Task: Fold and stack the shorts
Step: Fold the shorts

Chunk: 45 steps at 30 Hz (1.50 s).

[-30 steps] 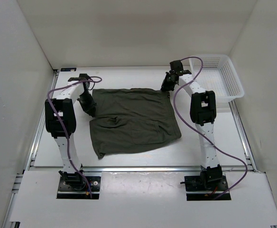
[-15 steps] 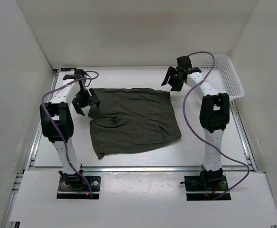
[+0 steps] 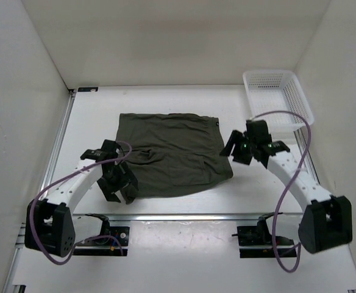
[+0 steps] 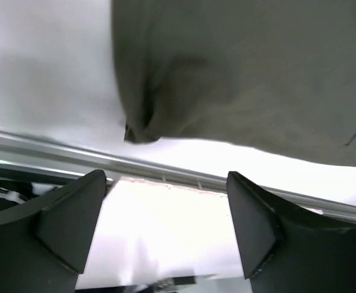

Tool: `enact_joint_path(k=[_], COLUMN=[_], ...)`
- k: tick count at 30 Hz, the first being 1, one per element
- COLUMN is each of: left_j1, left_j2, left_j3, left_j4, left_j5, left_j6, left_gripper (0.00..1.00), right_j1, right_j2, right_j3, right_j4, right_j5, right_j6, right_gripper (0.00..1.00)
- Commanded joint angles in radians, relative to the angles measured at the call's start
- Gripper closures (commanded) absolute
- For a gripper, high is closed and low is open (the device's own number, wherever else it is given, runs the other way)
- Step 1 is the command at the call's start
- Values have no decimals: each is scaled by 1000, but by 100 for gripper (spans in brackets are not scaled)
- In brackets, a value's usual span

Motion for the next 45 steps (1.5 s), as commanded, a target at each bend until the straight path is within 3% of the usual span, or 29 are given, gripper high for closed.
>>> enact_joint_path(k=[1, 6, 9, 13, 14, 21, 22, 25, 27, 30, 38, 41, 42, 43, 45], left_j1=[-24, -24, -45, -70, -81, -104, -104, -122, -122, -145, -184, -184, -184, -184, -184], left_j2=[-104, -80, -11, 77, 77, 52, 61, 89, 104, 127, 77, 49, 49, 40, 40], left_j3=[-69, -108, -117, -117, -117, -151, -151, -140, -131, -121, -46, 15, 33, 76, 128], left_j4=[47, 142, 182, 183, 183, 192, 192, 192, 192, 192, 115, 45, 25, 3, -55], left_j5=[52, 34, -1, -67, -76, -126, -136, -146, -146, -146, -158, -202, -216, -227, -262], left_j6=[-155, -155, -155, -146, -155, -222, -222, -222, -222, -222, -233, -233, -233, -233, -224], left_gripper=[8, 3, 4, 19, 27, 41, 50, 63, 82, 90, 90, 90, 90, 90, 90], right_j1=[-4, -13, -48, -95, -105, -155, -155, -155, -155, -155, -146, -146, -146, -146, -146], right_j2=[-161, -371, -396, -387, -387, -387, -377, -363, -327, -266, -57, 6, 30, 31, 28], right_j3=[-187, -391, -456, -465, -474, -511, -523, -540, -540, -540, -502, -482, -455, -433, -387], right_j4=[-43, -64, -50, -41, -30, 6, 20, 77, 118, 190, 376, 405, 405, 367, 324], right_j5=[-56, -98, -147, -197, -197, -274, -274, -297, -297, -297, -254, -196, -184, -173, -164], right_j6=[70, 218, 261, 261, 261, 261, 271, 293, 293, 293, 314, 287, 273, 261, 238], right_gripper=[32, 27, 27, 27, 27, 27, 27, 27, 27, 27, 43, 68, 85, 94, 100])
